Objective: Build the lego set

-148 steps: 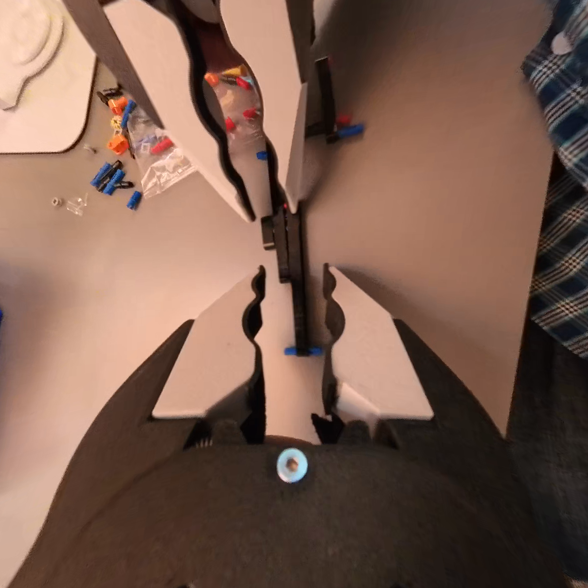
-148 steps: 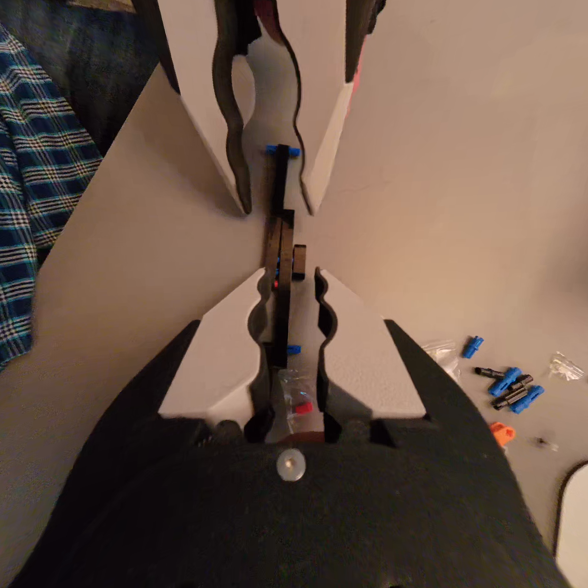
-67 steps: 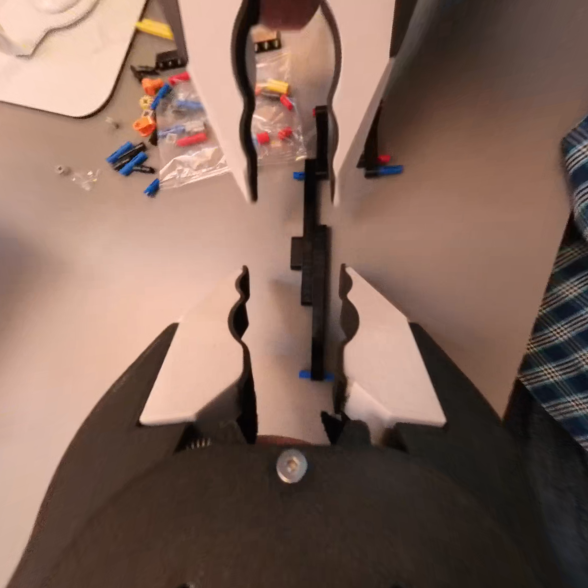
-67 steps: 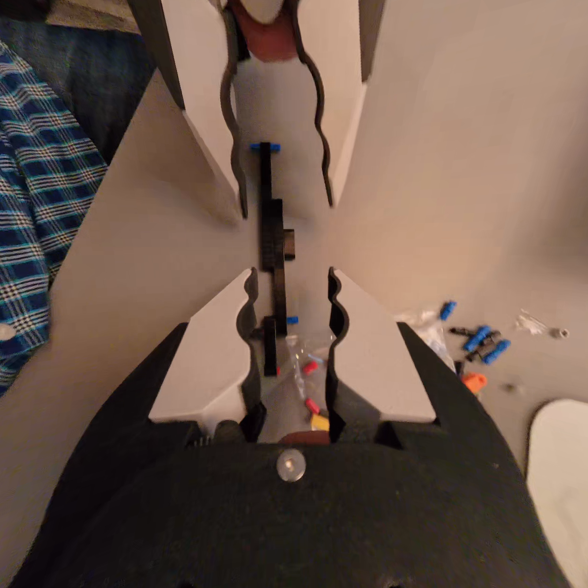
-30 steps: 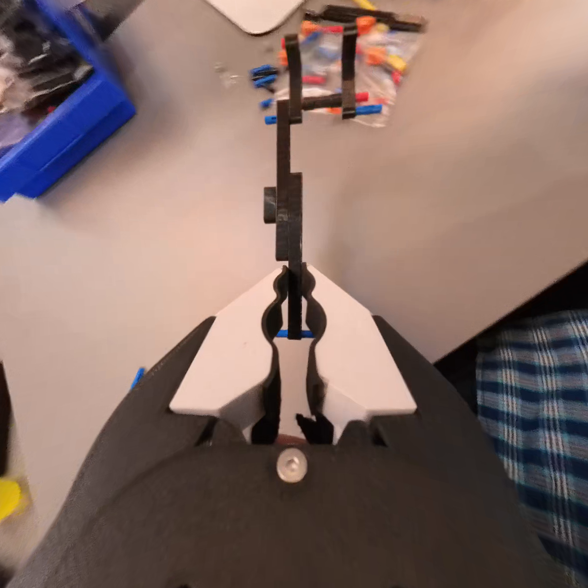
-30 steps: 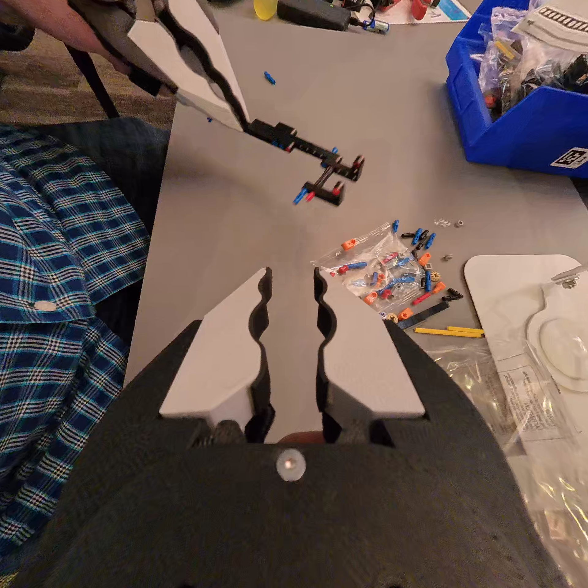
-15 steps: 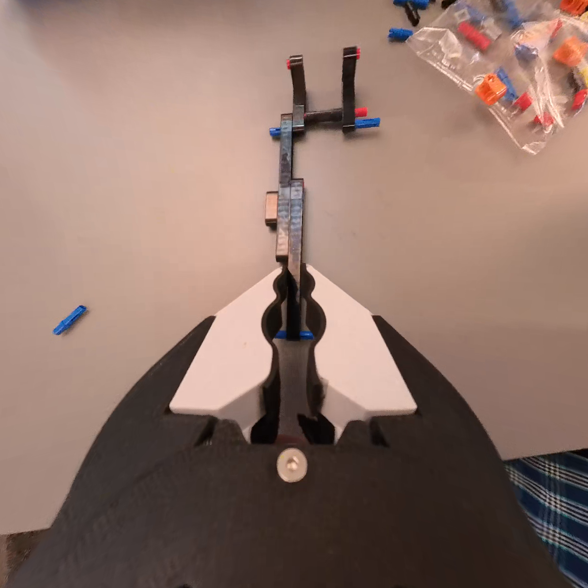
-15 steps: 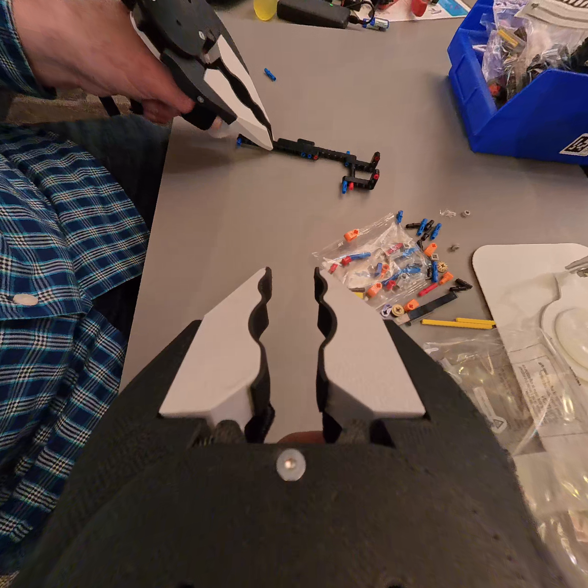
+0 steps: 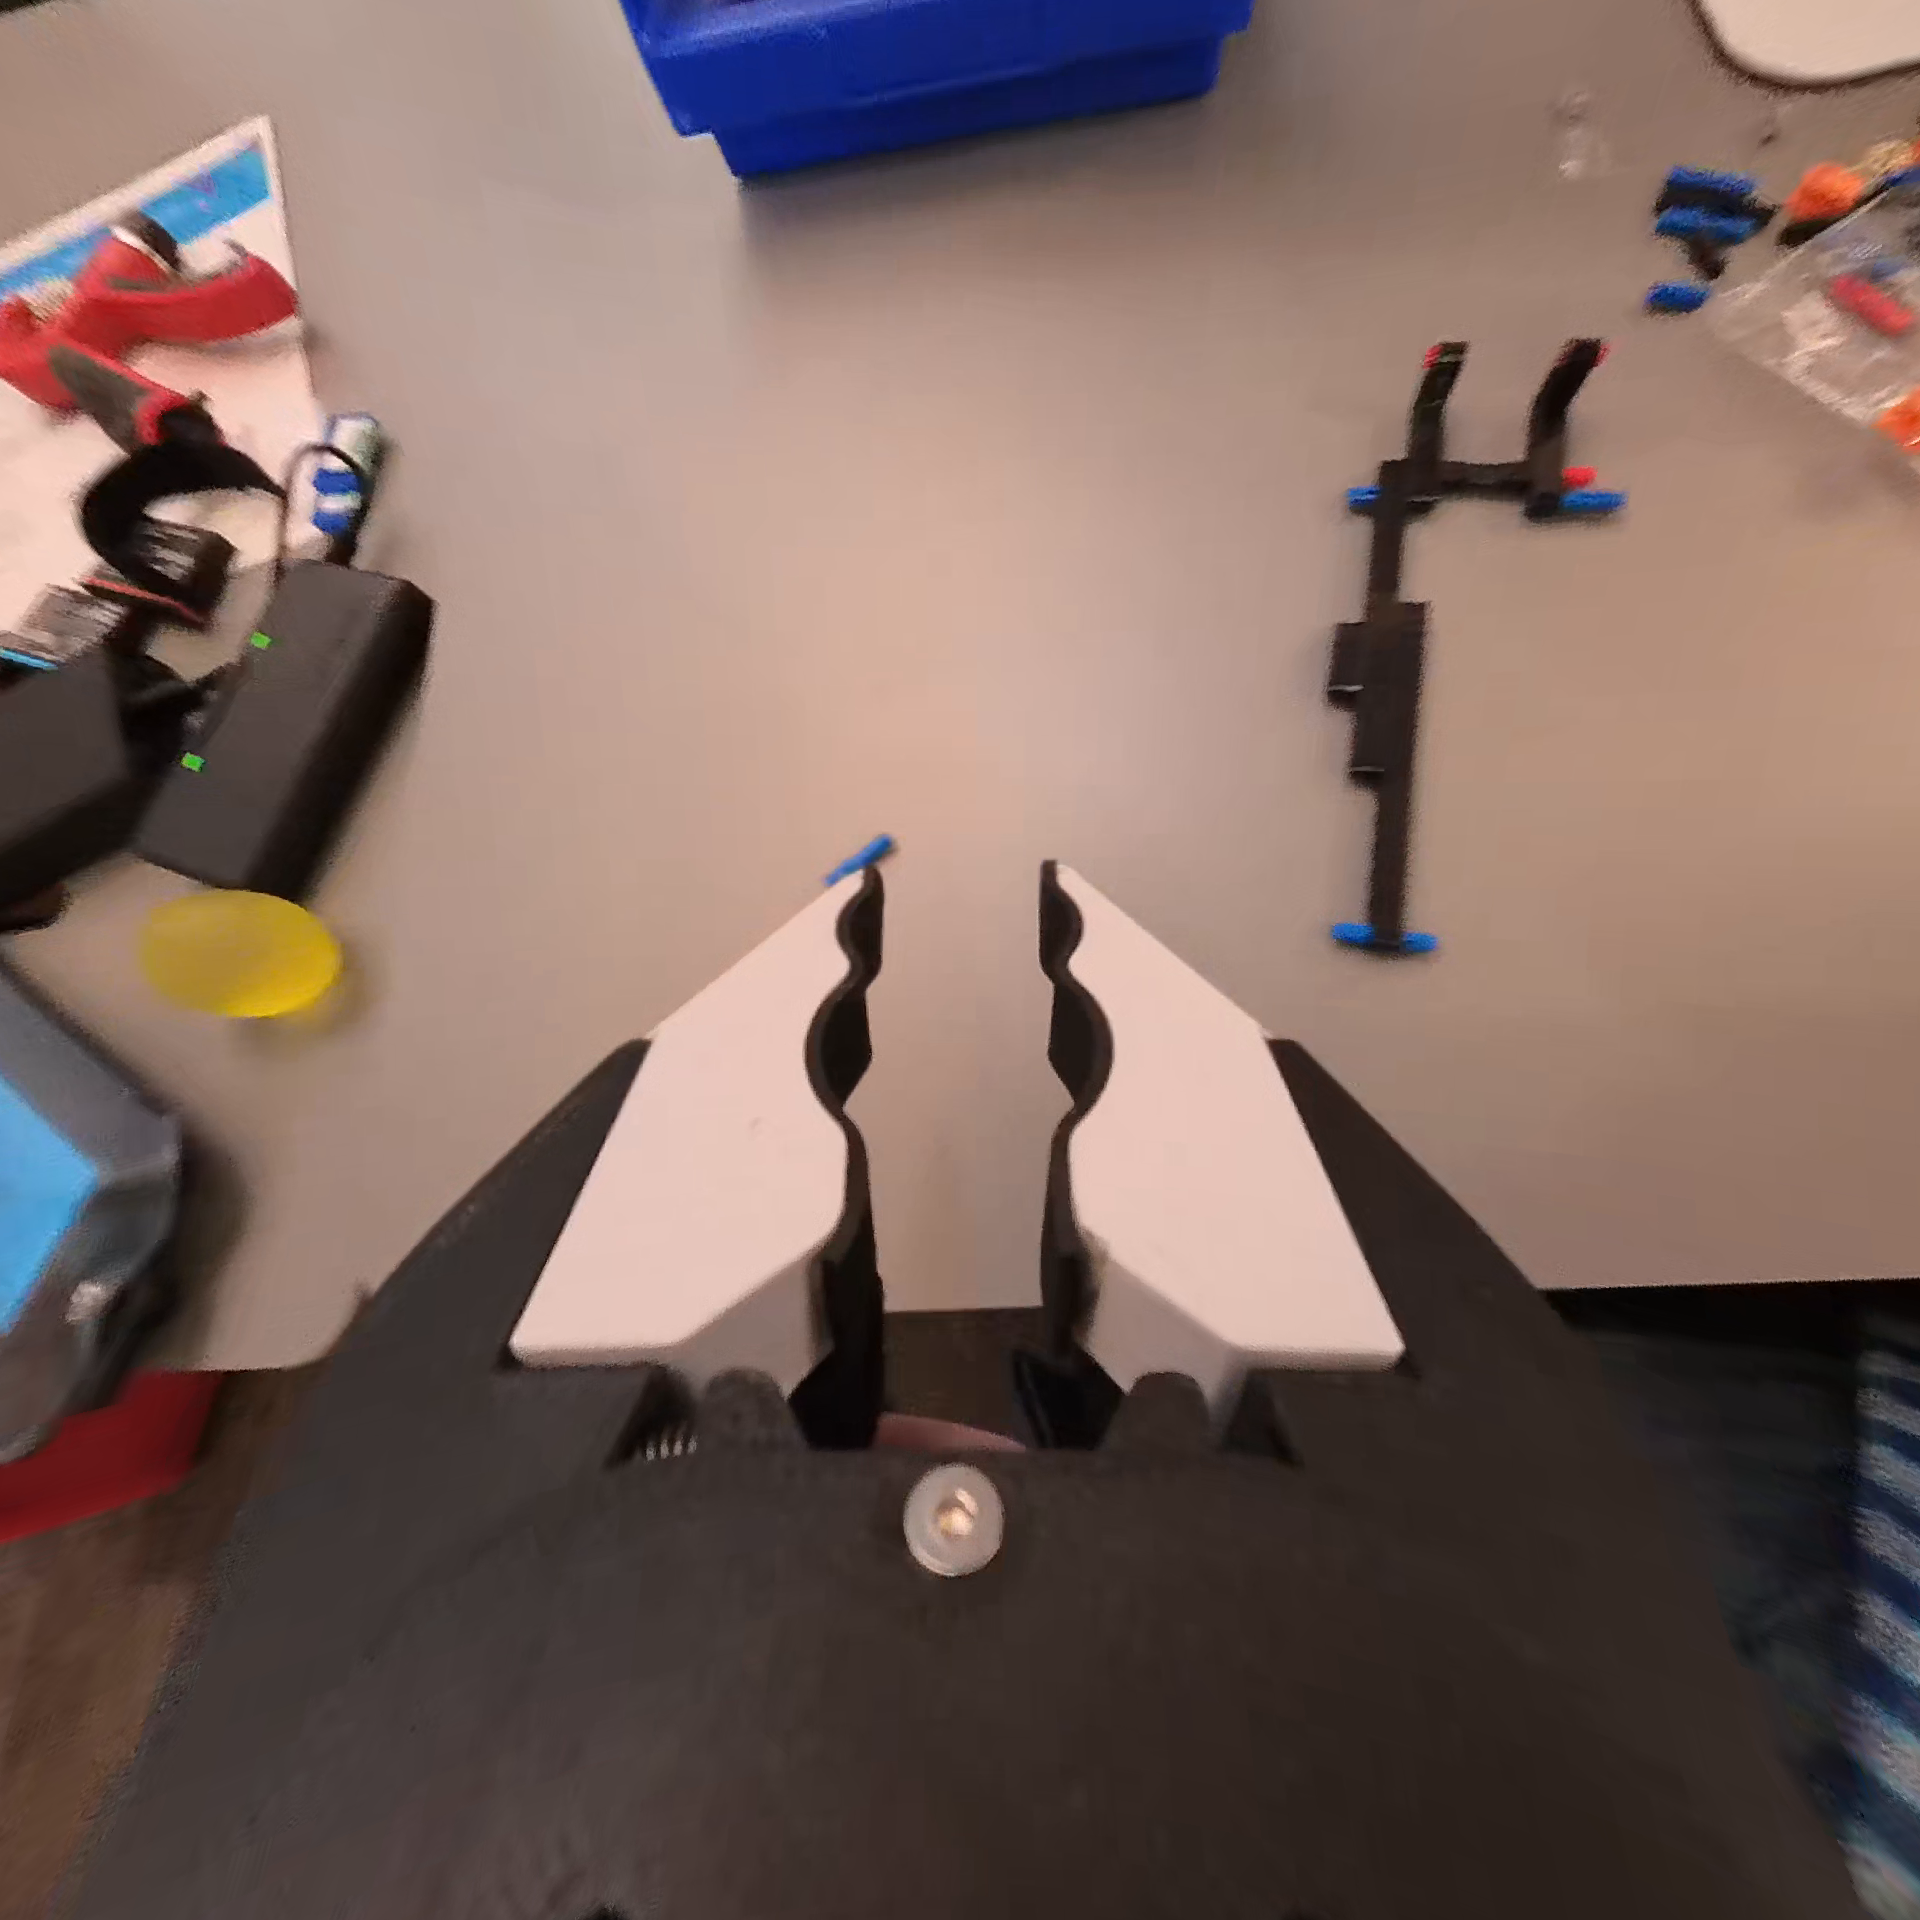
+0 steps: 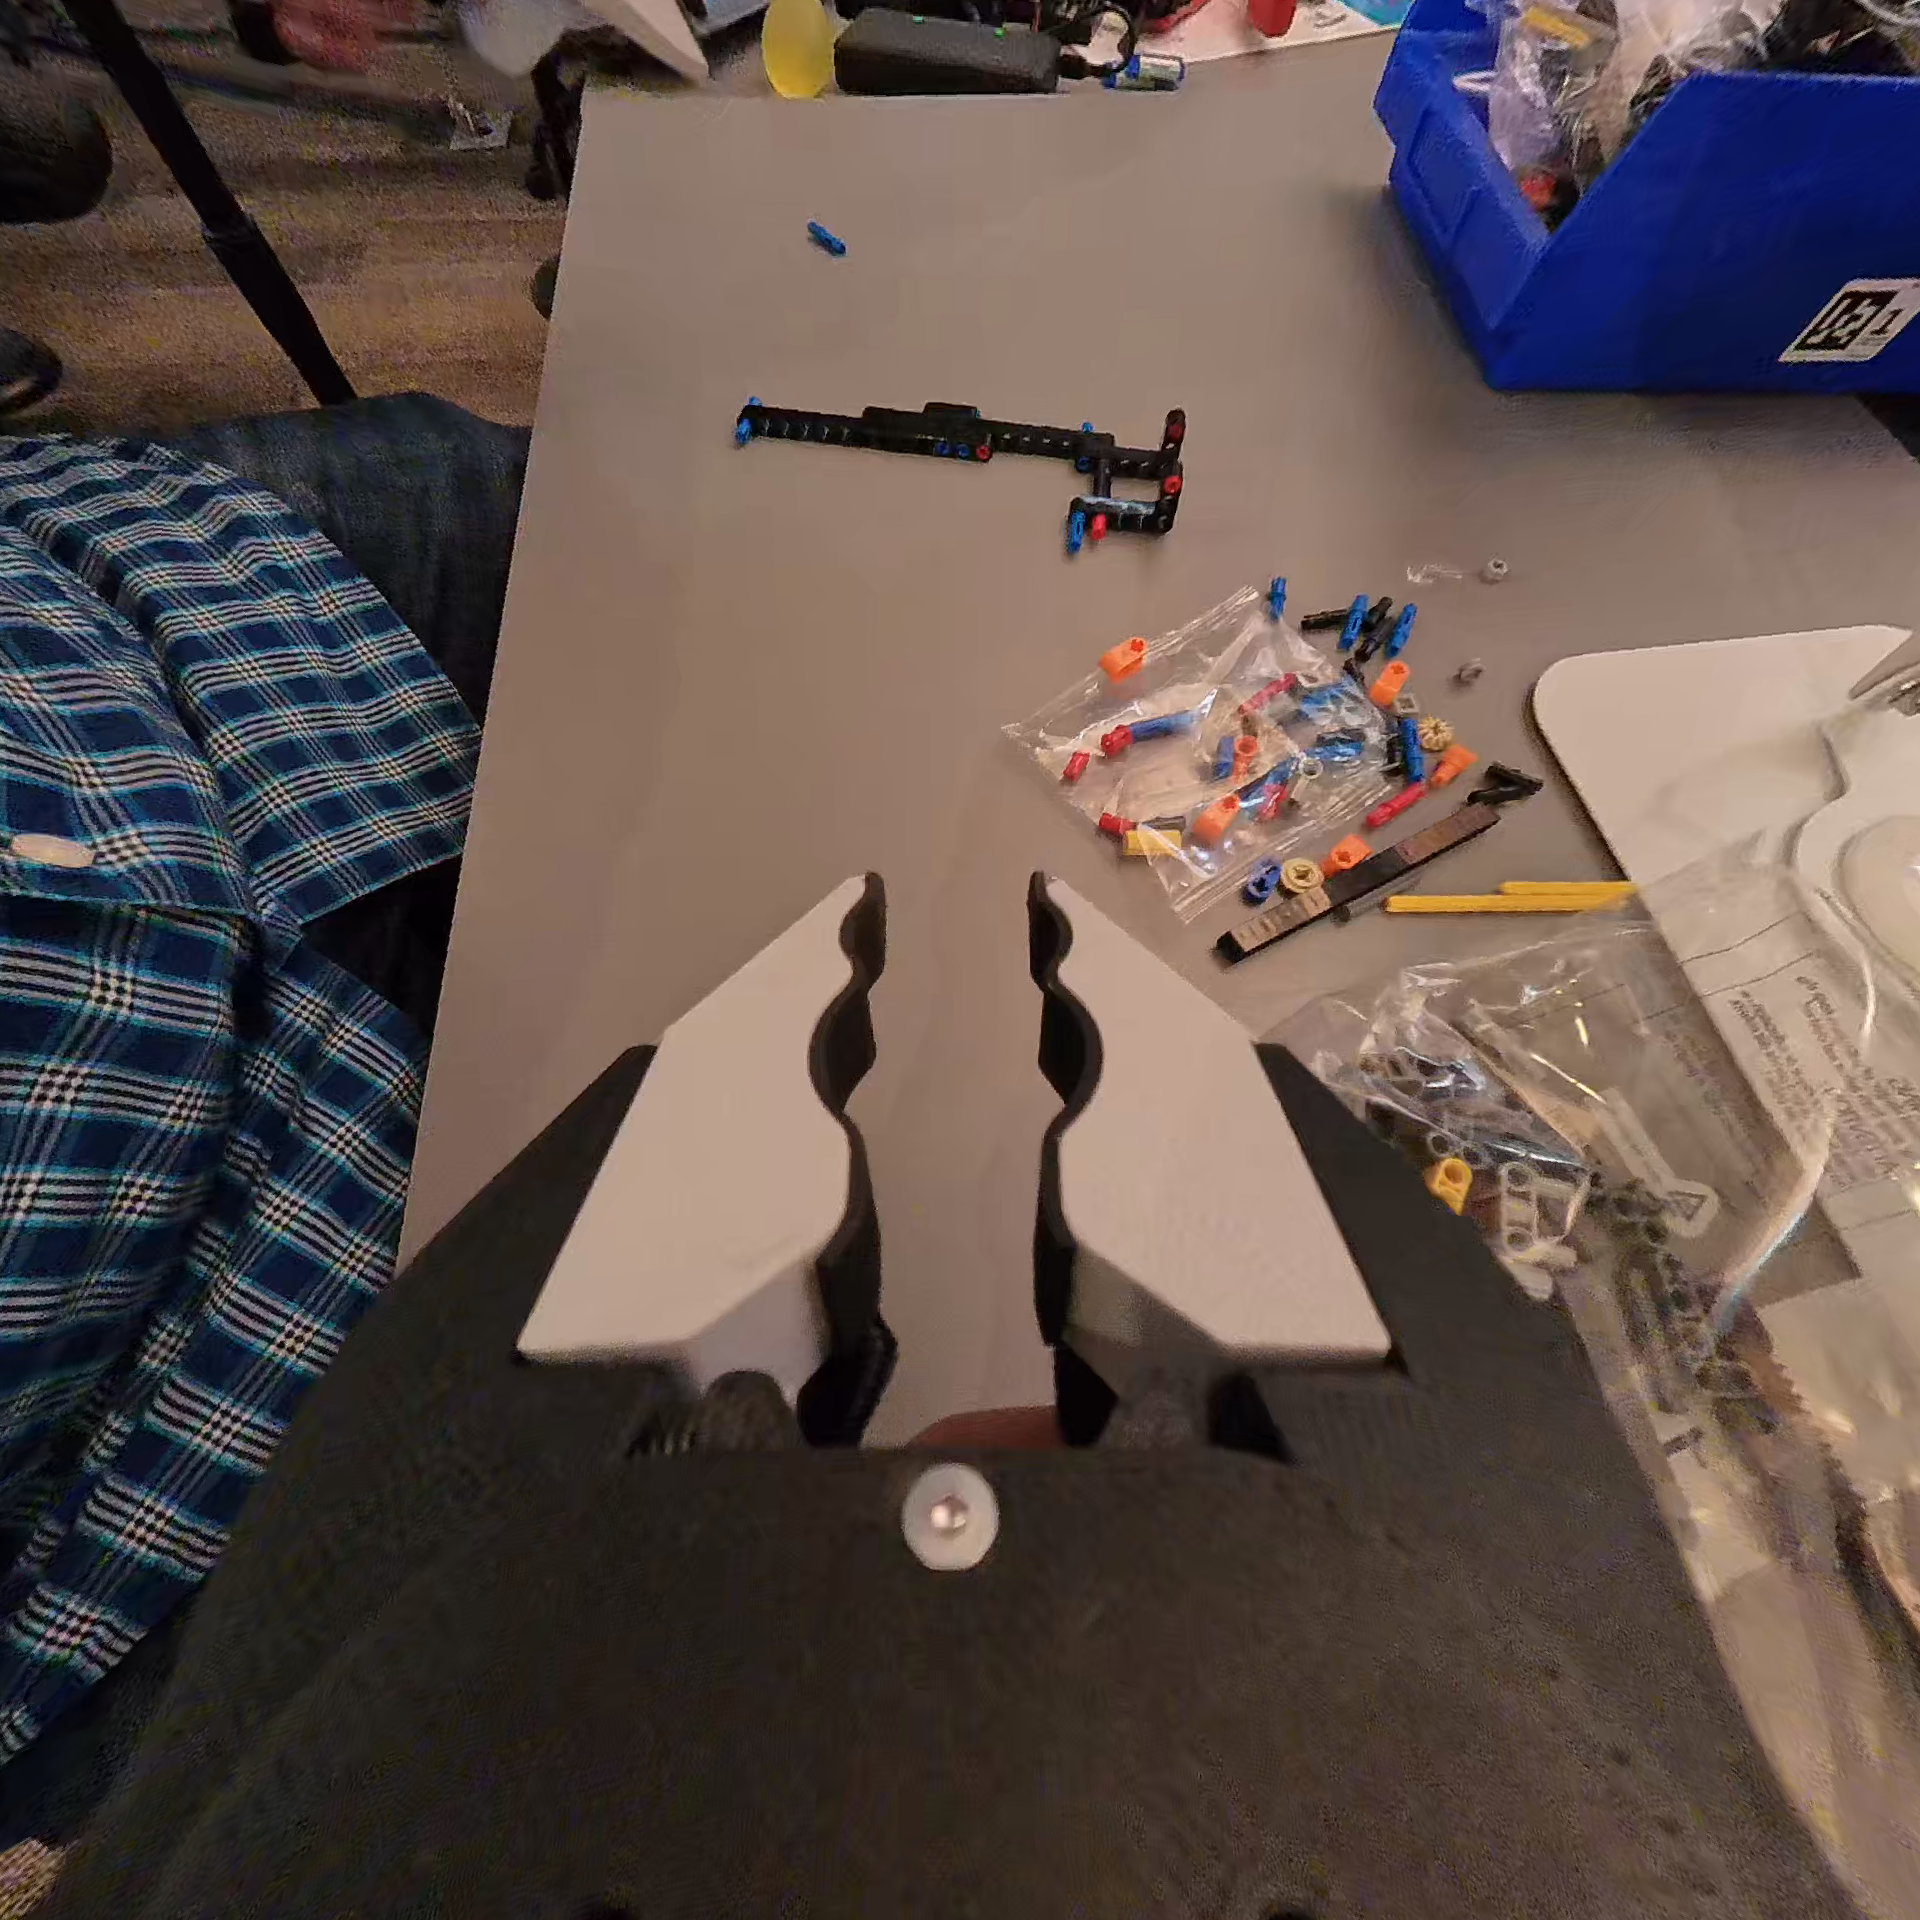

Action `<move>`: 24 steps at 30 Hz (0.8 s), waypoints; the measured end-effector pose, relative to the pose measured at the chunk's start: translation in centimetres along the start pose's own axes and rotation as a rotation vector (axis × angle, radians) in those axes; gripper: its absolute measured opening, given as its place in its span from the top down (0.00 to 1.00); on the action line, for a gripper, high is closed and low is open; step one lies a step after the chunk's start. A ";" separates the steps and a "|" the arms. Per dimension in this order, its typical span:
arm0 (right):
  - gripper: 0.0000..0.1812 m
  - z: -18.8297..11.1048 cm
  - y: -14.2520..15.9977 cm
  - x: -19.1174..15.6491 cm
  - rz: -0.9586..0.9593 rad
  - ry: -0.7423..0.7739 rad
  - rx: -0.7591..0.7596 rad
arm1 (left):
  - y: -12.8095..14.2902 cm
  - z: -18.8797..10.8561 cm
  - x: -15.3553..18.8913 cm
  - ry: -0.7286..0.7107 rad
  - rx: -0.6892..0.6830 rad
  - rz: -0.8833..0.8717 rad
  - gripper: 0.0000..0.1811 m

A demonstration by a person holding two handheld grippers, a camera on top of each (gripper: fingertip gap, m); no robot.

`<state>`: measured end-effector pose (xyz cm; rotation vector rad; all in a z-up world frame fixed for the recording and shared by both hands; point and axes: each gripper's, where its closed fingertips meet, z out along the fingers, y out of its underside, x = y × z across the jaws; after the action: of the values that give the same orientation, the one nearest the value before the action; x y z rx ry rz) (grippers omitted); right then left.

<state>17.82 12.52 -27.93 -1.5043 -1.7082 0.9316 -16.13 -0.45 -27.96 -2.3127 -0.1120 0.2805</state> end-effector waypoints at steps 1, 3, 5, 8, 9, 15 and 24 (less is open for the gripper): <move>0.86 0.2 0.2 -0.1 -0.002 -0.002 -0.007 | 0.2 0.4 -1.0 -0.022 -0.009 0.038 0.84; 0.86 0.5 0.3 -0.4 -0.016 -0.010 -0.022 | 1.3 1.9 -2.4 -0.039 -0.072 0.119 0.82; 0.86 0.8 0.3 -0.8 -0.036 -0.018 -0.035 | 1.9 3.6 -3.1 -0.036 -0.089 0.205 0.85; 0.86 1.1 0.2 -1.1 -0.049 -0.029 -0.040 | 3.1 6.1 -3.4 0.013 -0.134 0.299 0.85; 0.86 1.2 0.2 -1.2 -0.048 -0.032 -0.041 | 3.6 6.7 -3.3 0.040 -0.160 0.324 0.85; 0.86 1.5 0.7 -1.0 -0.032 -0.047 -0.050 | 3.7 8.1 -3.2 0.131 -0.175 0.388 0.92; 0.86 1.8 1.1 -0.5 -0.022 -0.055 -0.036 | 3.2 8.6 -2.3 0.198 -0.137 0.316 0.99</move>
<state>16.89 11.95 -29.83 -1.4919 -1.7860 0.9438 -20.41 3.02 -35.60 -2.4773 0.3462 0.2053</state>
